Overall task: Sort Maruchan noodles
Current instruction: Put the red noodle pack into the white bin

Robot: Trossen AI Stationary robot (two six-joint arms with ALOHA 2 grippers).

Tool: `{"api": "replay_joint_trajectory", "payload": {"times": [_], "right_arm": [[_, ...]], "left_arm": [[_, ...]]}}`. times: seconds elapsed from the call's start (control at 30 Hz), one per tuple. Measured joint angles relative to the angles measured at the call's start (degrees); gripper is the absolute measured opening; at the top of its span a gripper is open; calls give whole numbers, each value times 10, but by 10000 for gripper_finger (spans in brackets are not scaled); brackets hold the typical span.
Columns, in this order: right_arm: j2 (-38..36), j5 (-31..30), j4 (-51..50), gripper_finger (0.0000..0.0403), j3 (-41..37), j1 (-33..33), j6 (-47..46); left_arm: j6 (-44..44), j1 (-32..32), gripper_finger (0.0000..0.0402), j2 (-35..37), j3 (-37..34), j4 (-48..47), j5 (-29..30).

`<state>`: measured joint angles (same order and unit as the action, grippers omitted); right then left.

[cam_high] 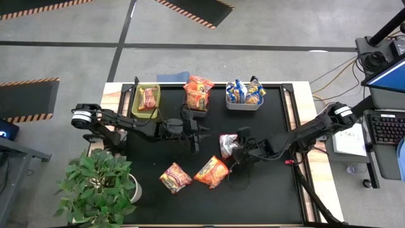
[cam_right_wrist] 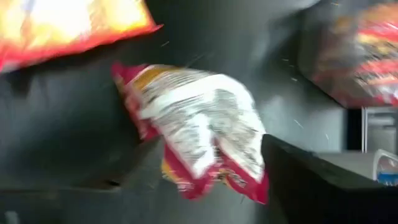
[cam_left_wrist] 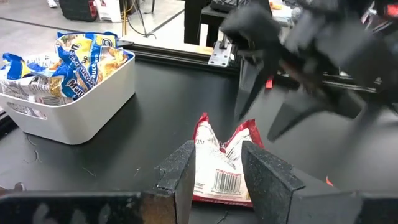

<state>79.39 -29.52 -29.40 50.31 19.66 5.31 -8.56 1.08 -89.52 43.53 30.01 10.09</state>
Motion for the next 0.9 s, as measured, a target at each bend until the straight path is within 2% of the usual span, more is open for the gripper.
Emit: {"api": "replay_joint_trajectory", "payload": {"times": [0.17,0.27,0.37,0.47,0.6,0.9], "right_arm": [[51,-5,-3,324,6,7,46],[82,-17,-1,337,8,1,39],[112,-20,2,329,11,-5,38],[132,-21,1,298,11,-9,48],[138,-22,1,232,11,-10,49],[76,-12,-1,83,11,-10,44]], "left_arm": [[-16,0,114,0,0,5,0],[-20,0,114,0,0,7,0],[-25,0,114,0,0,10,0],[-25,0,114,0,0,10,0],[-25,0,114,0,0,17,0],[-25,0,114,0,0,37,0]]}}
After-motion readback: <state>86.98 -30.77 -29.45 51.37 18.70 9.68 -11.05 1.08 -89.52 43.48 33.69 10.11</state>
